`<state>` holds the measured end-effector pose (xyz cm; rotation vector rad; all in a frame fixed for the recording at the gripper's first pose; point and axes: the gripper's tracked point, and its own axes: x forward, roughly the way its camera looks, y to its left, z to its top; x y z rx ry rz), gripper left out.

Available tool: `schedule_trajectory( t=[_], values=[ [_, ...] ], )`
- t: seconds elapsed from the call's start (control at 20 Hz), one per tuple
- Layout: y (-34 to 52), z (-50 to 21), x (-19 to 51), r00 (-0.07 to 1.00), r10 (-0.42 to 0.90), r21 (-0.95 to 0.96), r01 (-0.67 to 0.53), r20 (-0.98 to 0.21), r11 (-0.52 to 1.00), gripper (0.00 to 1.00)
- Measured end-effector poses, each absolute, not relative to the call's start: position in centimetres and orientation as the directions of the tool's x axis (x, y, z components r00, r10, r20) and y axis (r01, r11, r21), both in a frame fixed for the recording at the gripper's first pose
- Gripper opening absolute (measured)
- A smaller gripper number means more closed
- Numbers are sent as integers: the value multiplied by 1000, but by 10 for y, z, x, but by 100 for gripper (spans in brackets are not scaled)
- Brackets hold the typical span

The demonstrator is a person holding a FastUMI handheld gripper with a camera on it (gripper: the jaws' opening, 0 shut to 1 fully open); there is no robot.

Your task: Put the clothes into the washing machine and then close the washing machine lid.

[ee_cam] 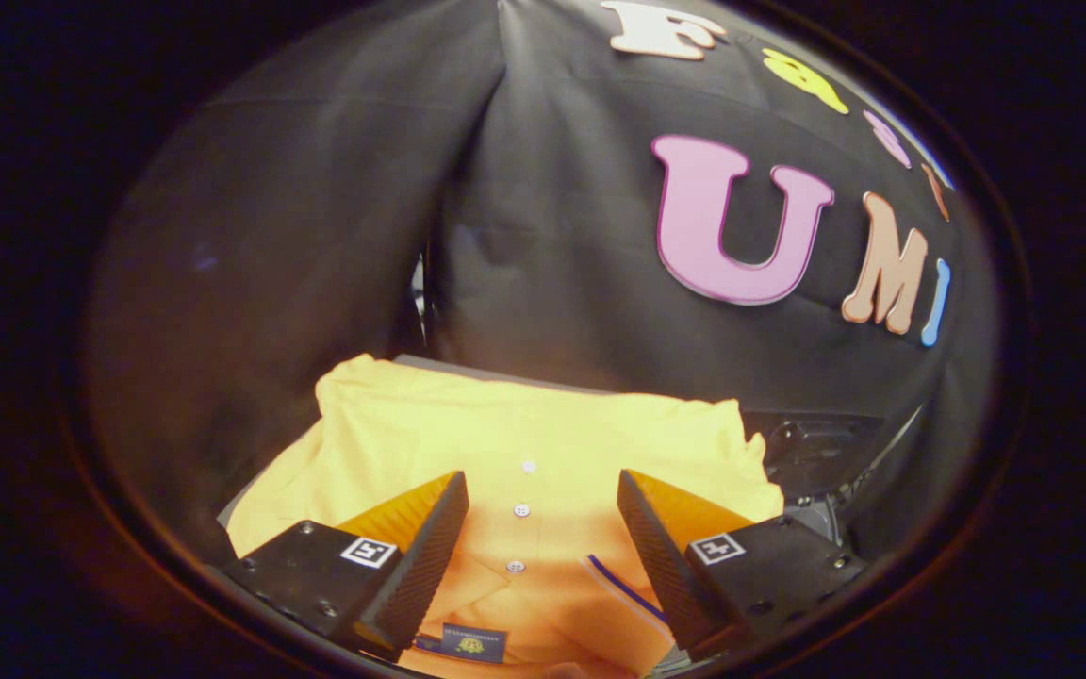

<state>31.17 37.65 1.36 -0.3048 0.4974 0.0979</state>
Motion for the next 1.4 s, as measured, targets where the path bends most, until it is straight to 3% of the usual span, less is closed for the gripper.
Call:
schedule_trajectory(
  t=[0.3,0.45,0.55,0.7,0.75,0.8,0.85,1.05,1.15,1.4],
  values=[
    [389,-20,325,804,46,-214,-213,-593,953,97],
    [387,-16,328,801,57,-96,-141,-596,985,87],
    [381,-20,327,791,41,-115,-139,-611,984,63],
    [376,-20,329,790,48,-164,-187,-612,969,49],
    [374,-20,326,790,50,-158,-184,-611,970,25],
    [373,-17,324,788,67,-158,-204,-612,966,13],
    [369,-17,322,781,85,-160,-231,-619,960,7],
    [356,-8,307,735,186,-55,-290,-652,955,3],
    [357,12,313,758,260,8,-319,-598,948,1],
    [344,68,314,811,299,50,-319,-502,947,0]
  ],
)
